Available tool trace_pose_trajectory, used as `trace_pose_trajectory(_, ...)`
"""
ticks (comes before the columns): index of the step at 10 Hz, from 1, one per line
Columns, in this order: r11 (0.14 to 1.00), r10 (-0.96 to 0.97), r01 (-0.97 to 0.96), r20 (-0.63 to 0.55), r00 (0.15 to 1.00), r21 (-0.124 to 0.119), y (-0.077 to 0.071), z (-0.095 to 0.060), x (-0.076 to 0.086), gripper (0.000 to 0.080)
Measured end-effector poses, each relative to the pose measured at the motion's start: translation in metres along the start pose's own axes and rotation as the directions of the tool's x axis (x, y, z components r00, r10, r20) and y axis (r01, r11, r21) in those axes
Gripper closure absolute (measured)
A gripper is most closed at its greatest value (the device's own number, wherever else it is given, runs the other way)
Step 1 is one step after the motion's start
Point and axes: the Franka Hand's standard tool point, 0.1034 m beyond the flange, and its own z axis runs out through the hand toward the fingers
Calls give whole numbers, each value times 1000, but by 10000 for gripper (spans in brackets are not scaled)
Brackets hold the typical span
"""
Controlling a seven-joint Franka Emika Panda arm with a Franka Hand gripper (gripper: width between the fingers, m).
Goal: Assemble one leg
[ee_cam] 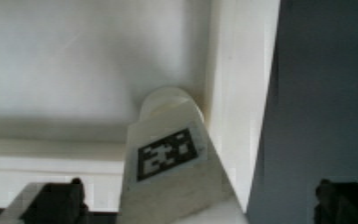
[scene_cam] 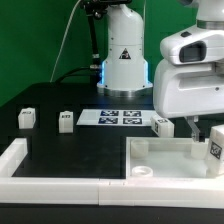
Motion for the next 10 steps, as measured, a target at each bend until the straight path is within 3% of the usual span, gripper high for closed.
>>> trace_pose_trajectory(2,986,-169,169,3,986,1,1,0,0,150)
trace_pose_trajectory(4,985,-175,175,3,985,2,1,0,0,178)
trace_pose_trajectory(6,985,-175,175,2,985,1,1,0,0,481)
trace_pose_trajectory(9,995,-103,103,-8,995,2,4,-2,1,500)
trace_pose_trajectory(10,997,80,-80,-36,996,14,7,-2,1,500)
